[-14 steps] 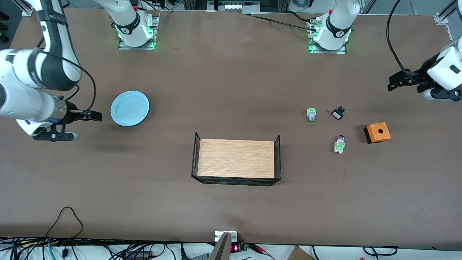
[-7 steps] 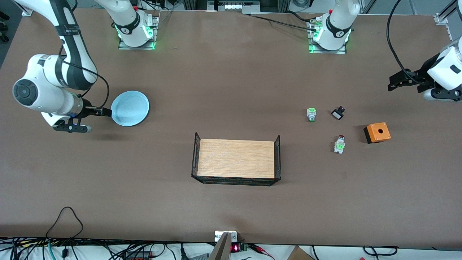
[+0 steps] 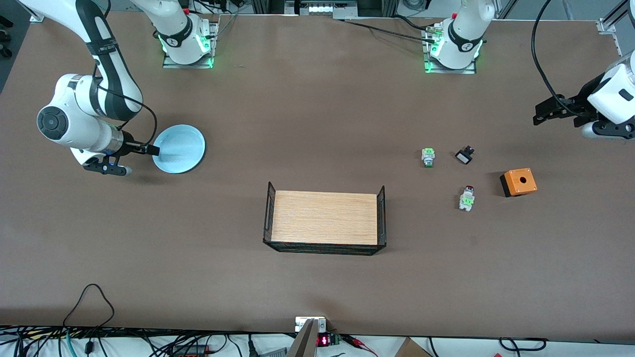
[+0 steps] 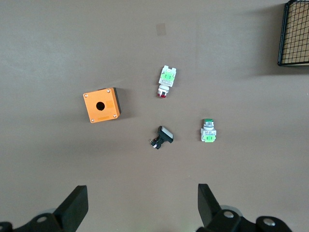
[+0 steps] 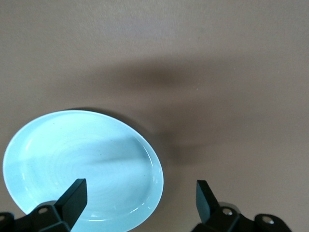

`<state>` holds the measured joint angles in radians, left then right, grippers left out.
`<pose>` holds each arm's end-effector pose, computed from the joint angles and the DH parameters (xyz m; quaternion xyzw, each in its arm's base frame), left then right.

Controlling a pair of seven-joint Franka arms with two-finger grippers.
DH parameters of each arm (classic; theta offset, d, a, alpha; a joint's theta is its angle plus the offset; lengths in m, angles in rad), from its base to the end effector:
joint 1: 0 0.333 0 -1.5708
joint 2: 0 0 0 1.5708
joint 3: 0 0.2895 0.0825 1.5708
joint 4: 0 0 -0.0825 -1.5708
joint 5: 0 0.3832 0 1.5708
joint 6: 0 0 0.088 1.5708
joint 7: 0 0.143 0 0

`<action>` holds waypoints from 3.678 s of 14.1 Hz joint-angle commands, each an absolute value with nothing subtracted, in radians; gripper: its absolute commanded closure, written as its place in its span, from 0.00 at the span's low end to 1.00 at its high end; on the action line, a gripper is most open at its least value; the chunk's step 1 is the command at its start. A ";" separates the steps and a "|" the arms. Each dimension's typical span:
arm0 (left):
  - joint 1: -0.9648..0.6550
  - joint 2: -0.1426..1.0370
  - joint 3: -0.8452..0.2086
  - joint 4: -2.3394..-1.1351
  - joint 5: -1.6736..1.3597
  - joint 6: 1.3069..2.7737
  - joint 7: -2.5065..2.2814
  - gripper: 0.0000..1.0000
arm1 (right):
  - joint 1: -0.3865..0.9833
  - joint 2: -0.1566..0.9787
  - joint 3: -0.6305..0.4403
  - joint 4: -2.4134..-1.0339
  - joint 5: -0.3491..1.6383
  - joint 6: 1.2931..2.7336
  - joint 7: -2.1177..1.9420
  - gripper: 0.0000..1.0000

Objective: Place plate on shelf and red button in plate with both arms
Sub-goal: 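Move the right gripper down to the rim of the blue plate, then close the right gripper on the plate rim and lift it, then carry the blue plate with the right gripper over the wooden tray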

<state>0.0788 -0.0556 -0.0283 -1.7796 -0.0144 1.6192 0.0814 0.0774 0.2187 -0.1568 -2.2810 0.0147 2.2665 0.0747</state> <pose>0.5296 0.0245 0.4983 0.9985 -0.0146 -0.0519 0.0098 0.4901 -0.0415 0.1820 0.9899 -0.0819 -0.1149 0.0117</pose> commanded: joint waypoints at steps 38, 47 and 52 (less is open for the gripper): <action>0.087 -0.048 -0.029 -1.761 -0.026 1.601 0.084 0.00 | 0.057 0.227 -0.048 -2.059 0.207 1.920 0.087 1.00; 0.087 -0.048 -0.028 -1.761 -0.028 1.601 0.084 0.00 | 0.072 0.187 0.009 -1.724 0.331 1.666 0.406 1.00; 0.087 -0.048 -0.028 -1.761 -0.028 1.601 0.084 0.00 | 0.155 0.164 0.046 -1.672 0.356 1.666 0.700 1.00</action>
